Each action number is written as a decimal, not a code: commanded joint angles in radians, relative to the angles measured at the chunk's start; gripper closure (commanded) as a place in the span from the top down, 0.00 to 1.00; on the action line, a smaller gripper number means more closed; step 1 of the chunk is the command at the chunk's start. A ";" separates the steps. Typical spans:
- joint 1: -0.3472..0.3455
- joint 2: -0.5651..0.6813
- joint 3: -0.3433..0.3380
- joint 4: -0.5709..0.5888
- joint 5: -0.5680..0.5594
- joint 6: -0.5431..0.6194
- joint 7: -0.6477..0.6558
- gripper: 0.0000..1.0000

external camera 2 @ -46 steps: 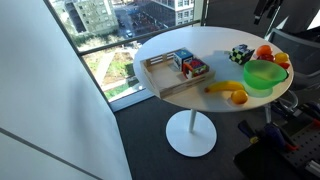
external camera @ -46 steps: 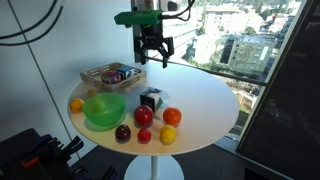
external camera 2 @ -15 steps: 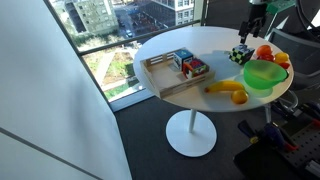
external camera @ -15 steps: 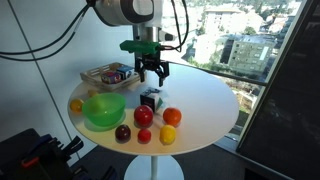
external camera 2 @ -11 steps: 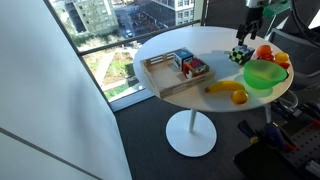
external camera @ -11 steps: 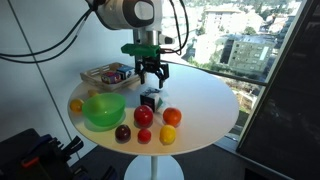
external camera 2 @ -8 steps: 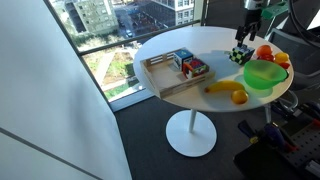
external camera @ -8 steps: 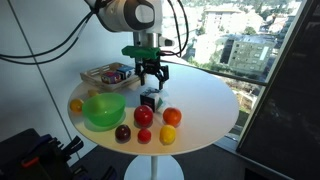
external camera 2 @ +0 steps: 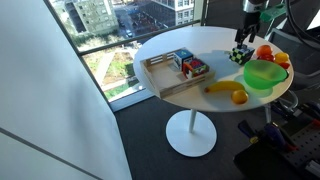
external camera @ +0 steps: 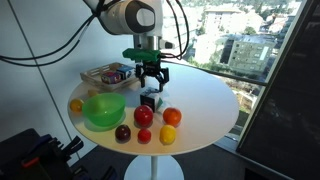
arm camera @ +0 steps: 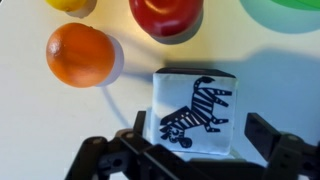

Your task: Pick up the block with the number one on it and put it in the tray

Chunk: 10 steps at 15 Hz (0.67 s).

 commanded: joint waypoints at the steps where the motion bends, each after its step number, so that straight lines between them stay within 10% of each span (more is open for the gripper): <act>1: -0.002 0.020 0.002 0.025 -0.023 0.003 0.001 1.00; 10: 0.001 0.060 -0.002 0.039 -0.045 -0.001 0.014 1.00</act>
